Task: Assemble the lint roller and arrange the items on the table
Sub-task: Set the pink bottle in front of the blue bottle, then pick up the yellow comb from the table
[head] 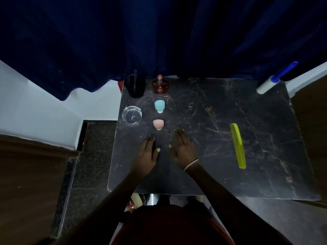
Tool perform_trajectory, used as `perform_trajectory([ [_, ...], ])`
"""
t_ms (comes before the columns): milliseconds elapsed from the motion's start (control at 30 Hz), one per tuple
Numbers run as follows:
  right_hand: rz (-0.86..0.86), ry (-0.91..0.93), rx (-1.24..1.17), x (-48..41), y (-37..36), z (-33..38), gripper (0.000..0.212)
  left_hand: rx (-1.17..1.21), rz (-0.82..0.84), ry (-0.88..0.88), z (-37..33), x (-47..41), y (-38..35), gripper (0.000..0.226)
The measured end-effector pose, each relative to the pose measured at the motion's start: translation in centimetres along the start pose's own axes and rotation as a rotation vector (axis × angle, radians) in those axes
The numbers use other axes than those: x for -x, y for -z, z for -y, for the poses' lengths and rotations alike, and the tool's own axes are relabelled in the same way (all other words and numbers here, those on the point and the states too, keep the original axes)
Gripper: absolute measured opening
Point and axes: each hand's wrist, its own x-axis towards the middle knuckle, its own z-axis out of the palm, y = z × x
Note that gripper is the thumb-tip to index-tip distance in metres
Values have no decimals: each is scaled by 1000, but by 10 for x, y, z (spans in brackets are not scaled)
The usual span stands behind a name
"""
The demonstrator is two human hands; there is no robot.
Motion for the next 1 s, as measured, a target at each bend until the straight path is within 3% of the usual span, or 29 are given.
perform_trajectory([
  [200, -17, -10, 93, 31, 16, -31, 66, -231, 5, -214, -31, 2, -15, 57],
  [467, -64, -191, 7, 55, 51, -97, 62, -287, 108, -286, -95, -11, -56, 61],
  [633, -109, -444, -107, 59, 83, -146, 54, -109, 190, -227, -155, -16, -94, 62],
  [800, -85, -677, -240, 65, 104, -194, 47, 222, 276, -12, -219, -23, -136, 58],
  [1000, 26, -709, -276, 64, 112, -228, 49, 369, 351, 235, -274, -31, -179, 51],
])
